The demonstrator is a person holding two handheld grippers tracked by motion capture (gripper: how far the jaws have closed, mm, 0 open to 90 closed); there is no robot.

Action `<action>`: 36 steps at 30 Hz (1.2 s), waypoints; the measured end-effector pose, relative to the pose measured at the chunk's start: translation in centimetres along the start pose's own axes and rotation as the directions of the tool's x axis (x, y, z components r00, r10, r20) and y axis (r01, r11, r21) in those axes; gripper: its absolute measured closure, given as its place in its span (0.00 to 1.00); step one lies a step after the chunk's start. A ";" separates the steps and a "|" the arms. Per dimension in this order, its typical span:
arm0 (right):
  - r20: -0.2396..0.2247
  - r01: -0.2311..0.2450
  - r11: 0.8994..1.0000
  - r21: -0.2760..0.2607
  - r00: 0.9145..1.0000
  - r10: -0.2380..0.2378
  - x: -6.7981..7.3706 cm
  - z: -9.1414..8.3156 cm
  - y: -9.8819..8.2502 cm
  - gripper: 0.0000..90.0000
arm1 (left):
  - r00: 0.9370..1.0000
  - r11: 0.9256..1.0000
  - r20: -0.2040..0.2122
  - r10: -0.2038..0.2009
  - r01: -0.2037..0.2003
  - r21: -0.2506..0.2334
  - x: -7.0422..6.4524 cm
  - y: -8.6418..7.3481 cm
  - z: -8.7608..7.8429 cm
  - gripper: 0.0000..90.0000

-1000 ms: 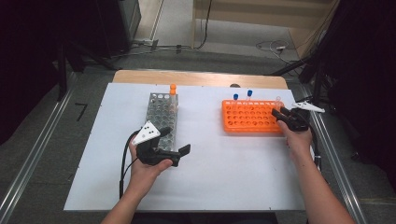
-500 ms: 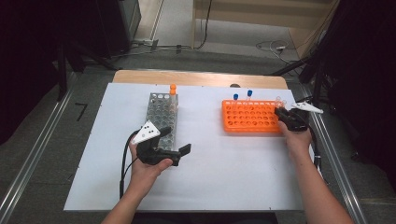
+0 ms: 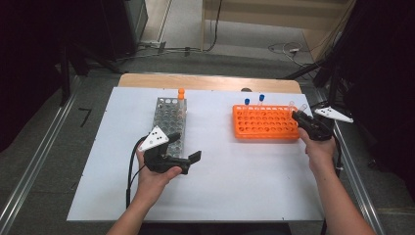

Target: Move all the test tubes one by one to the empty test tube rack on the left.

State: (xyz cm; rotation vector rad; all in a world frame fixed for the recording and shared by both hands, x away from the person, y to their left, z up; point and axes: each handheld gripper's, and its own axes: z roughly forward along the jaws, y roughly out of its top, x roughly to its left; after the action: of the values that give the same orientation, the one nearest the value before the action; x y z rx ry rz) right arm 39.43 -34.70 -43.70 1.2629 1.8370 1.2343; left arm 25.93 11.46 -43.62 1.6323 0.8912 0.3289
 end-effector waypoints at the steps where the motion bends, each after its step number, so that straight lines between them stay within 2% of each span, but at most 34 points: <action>1: -0.010 0.004 1.000 -0.002 1.000 -0.004 0.3 -0.3 0.0 0.82 | 1.000 1.000 0.002 0.001 -0.001 0.001 -0.1 0.0 0.0 0.00; 7: -0.080 0.034 0.999 -0.013 0.996 -0.035 2.6 -1.8 -0.1 0.82 | 1.000 1.000 0.009 0.008 -0.009 0.006 -0.4 0.0 0.3 0.00; 10: -0.121 0.032 0.999 -0.013 0.992 -0.034 3.8 -2.5 -0.2 0.82 | 1.000 1.000 0.012 0.009 -0.010 0.005 -0.5 0.0 0.3 0.00; 16: -0.187 0.065 0.998 -0.003 0.980 -0.065 6.4 -3.6 -0.7 0.82 | 1.000 1.000 0.020 0.017 -0.017 0.002 -0.8 0.0 0.4 0.00; 28: -0.306 0.132 0.991 0.019 0.945 -0.120 11.2 -4.3 -2.2 0.82 | 0.999 1.000 0.038 0.027 -0.028 0.008 -1.5 0.0 0.6 0.00; 36: -0.371 0.180 0.983 0.023 0.915 -0.159 14.0 -4.5 -2.9 0.82 | 0.997 0.999 0.063 0.043 -0.044 0.013 -2.2 0.0 0.9 0.00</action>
State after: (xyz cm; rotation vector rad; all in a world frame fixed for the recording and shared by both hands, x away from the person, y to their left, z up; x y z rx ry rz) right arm 29.19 -23.73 -44.01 0.9172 2.2086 1.4012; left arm 25.03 9.29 -43.27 1.6685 0.8137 0.3000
